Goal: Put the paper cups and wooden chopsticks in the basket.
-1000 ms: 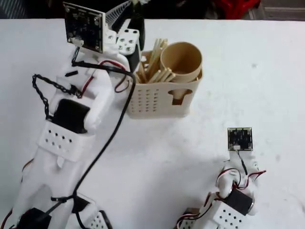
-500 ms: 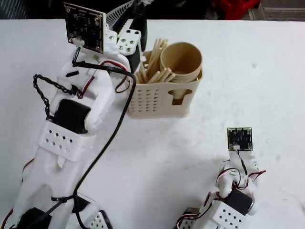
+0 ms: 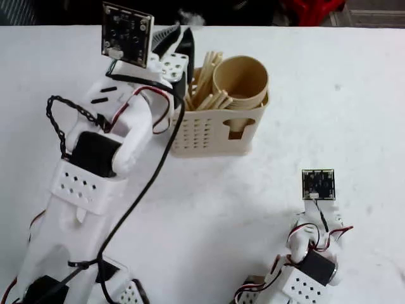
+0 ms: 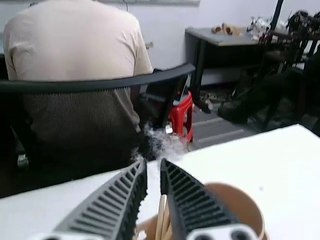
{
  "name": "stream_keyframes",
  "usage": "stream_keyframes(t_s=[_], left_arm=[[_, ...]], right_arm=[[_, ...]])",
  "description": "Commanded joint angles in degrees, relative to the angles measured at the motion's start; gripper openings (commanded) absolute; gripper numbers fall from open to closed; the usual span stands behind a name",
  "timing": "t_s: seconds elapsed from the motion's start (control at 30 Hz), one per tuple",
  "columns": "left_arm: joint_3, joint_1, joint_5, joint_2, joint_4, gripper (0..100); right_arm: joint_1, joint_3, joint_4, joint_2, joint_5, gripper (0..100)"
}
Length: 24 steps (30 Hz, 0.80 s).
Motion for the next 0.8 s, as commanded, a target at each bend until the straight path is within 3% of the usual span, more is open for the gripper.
stream_keyframes(t_s=[0.0,0.2,0.37,0.53,0.77], left_arm=[[-1.8,-0.7,0.4,-0.6,4.6,7],[-1.1,-2.7,0.5,-0.6,9.8,5],[9.1,-5.8,0.4,-2.8,6.9,2],[27.8,-9.1,0.4,-10.5,-5.7,2],[58.5,-11.7,0.2,-23.3,-31.6,3]], right_arm=[[-0.3,0.3,0.2,-0.5,-0.2,1.8],[-0.4,0.3,0.2,-0.5,-0.2,1.8],[-0.4,0.3,0.2,-0.5,-0.2,1.8],[-0.3,0.3,0.2,-0.6,-0.2,1.8],[-0.3,0.3,0.2,-0.7,-0.2,1.8]])
